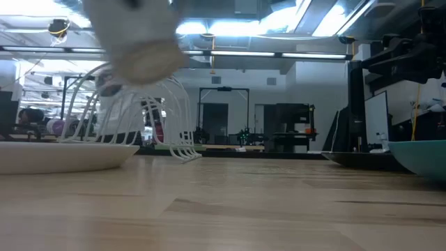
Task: Sort dishes
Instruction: Move the gray mug to the top of the table
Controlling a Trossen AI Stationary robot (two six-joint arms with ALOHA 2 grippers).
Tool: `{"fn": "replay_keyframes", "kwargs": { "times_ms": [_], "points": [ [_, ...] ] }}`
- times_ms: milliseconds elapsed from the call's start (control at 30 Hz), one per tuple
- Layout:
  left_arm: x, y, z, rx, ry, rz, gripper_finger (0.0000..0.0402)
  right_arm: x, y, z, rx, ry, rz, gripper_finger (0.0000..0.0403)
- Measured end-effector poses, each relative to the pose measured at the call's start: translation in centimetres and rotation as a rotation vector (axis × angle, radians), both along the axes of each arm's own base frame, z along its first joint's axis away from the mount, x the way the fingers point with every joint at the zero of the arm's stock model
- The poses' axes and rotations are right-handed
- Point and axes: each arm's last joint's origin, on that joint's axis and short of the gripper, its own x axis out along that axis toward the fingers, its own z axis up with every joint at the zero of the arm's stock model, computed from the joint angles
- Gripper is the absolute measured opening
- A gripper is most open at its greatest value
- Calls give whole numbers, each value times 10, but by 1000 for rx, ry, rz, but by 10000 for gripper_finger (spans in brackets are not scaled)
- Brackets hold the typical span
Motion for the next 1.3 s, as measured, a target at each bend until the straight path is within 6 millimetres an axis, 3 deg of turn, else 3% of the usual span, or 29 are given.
{"fn": "replay_keyframes", "kwargs": {
  "times_ms": [133, 267, 400, 567, 767, 967, 1133, 1300],
  "points": [
    [38, 6, 4, 91, -101, -80, 6, 0, -1, 0, -9, -3, -45, 127],
    [79, 26, 3, 207, -106, -109, 5, 0, -2, 0, -14, -4, -78, 127],
    [113, 61, 5, 278, -106, -76, 5, 0, -2, 0, -14, -3, -79, 127],
    [143, 117, 11, 335, -119, -17, 5, 0, -2, 0, -14, -3, -78, 127],
    [160, 192, 0, 354, -107, 81, 5, 0, -2, 0, -14, -5, -79, 127],
    [167, 252, -38, 293, -54, 149, 5, 0, -2, 0, -14, -5, -79, 127],
    [166, 281, -67, 243, 23, 191, 5, 0, -2, 0, -14, -4, -79, 127],
    [164, 296, -81, 226, 51, 210, 5, 0, -2, 0, -14, -5, -79, 127]
  ]
}}
